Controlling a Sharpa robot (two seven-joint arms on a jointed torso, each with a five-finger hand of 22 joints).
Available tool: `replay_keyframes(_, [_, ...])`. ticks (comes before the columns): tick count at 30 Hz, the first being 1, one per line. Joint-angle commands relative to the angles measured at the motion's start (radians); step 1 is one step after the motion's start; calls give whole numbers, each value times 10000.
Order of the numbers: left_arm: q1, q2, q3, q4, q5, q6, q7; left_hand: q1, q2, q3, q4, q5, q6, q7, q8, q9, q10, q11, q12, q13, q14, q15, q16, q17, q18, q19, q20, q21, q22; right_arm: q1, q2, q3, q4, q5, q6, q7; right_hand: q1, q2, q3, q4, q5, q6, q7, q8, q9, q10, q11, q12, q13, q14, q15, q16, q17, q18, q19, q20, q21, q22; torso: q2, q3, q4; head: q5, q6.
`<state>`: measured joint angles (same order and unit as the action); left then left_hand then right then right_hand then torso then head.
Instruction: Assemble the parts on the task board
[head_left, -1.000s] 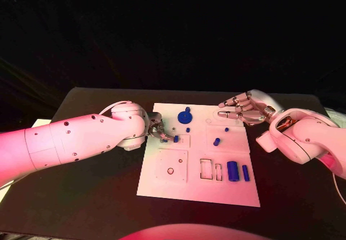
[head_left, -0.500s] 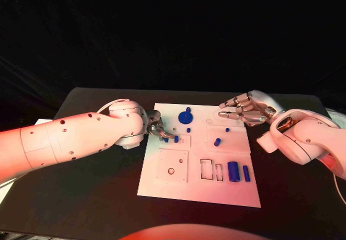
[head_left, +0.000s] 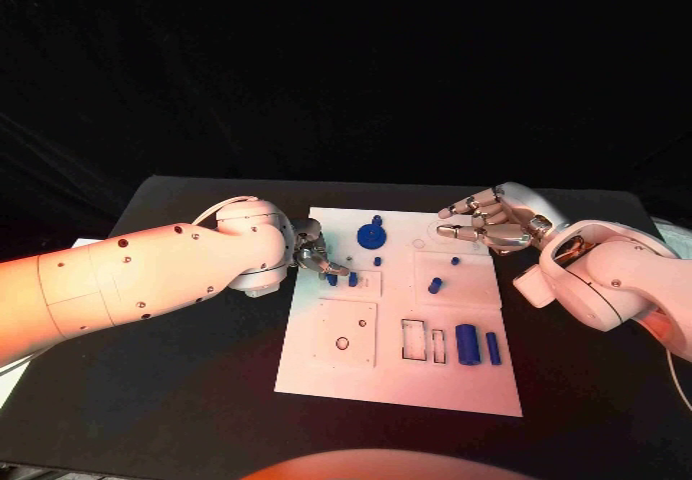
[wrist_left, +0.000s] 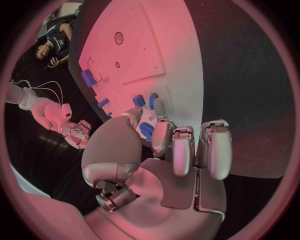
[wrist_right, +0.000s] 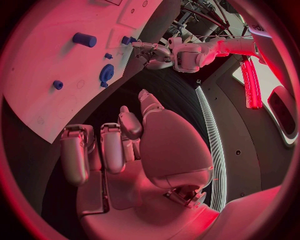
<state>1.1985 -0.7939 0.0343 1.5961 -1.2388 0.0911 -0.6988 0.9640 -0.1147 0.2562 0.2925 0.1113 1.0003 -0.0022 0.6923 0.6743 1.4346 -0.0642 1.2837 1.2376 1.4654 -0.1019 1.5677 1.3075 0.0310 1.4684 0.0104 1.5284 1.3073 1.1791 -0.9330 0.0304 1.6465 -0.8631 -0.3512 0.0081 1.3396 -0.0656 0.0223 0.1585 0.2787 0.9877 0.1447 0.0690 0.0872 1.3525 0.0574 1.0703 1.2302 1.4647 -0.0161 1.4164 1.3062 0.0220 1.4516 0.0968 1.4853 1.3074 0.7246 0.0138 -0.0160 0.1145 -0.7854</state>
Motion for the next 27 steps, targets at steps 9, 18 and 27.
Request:
replay_keyframes(9, [48,105,9,-137,97,-71,-487,0,72,-44,-19,27,58,6,27,-15,30,7,-22,-16,1054,-74,31,2632,-179,789,-63,-29,2286,-11,8,0,21,-19,156,64,-65,12,-69,-4,67,24,-13,16,15,-55,-18,-31,-3,485,-6,-52,-10,203,-69,-21,-60,1016,3,8,-9,4,-9])
replay_keyframes(18, [62,165,8,-256,110,44,-498,292,273,32,-74,32,20,5,21,-36,17,7,-40,-26,1054,-76,31,2632,-176,782,-65,-44,2279,-11,-19,0,49,-20,151,56,-65,12,-70,-3,67,24,-13,16,15,-54,-18,-30,-3,485,-7,-52,-10,203,-70,-21,-60,1016,5,10,-7,-5,-17])
replay_keyframes(27, [65,220,6,-361,169,198,-507,749,412,176,-163,28,-27,14,24,-59,-5,13,-72,-51,1054,-71,31,2632,-169,770,-63,-73,2264,-10,-35,0,73,-20,149,49,-83,40,-92,21,81,30,-16,18,20,-34,-19,14,17,486,-8,-62,-13,204,-72,-22,-66,1010,5,3,-6,-12,-22])
